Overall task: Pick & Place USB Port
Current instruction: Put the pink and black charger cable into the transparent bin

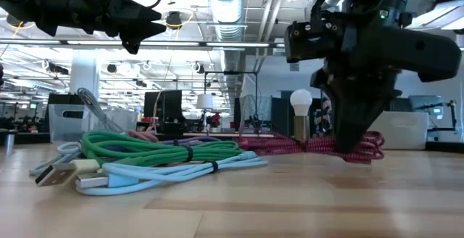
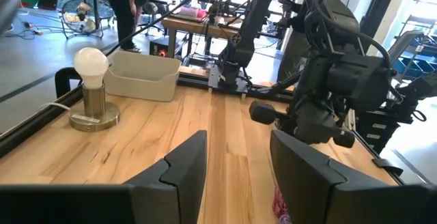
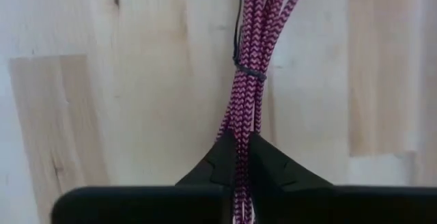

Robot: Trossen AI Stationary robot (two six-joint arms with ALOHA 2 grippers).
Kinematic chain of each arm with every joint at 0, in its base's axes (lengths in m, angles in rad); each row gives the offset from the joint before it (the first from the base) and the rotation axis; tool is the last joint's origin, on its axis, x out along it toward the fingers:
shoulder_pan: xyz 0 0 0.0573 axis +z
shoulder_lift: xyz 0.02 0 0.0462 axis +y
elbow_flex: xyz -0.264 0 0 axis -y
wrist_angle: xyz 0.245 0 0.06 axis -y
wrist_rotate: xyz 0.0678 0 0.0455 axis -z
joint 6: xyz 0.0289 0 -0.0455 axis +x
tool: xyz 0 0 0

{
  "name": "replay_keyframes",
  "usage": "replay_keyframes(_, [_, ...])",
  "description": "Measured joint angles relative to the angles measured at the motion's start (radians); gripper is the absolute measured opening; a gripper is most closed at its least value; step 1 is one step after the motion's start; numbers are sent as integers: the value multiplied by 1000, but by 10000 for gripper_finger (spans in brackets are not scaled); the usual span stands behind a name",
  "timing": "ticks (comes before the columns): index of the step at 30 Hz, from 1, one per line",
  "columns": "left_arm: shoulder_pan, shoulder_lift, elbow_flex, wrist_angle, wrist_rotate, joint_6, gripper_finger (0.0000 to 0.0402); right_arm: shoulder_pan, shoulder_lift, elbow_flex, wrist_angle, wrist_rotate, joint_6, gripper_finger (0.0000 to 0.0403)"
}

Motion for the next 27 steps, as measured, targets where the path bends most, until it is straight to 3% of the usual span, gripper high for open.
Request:
replay_keyframes(9, [0, 0, 0, 13, 0, 0, 161, -30, -62, 0, -157, 155, -32, 5])
replay_keyframes(14, [1, 0, 0, 52, -9, 6, 161, -71, -126, 0, -157, 262, -112, 4])
replay_keyframes(21, [4, 0, 0, 69, -19, 8, 161, -160, -196, 0, -33, 372, -250, 3])
replay_keyframes(27, [4, 0, 0, 70, -19, 8, 161, -223, -215, 1, 239, 388, -430, 3])
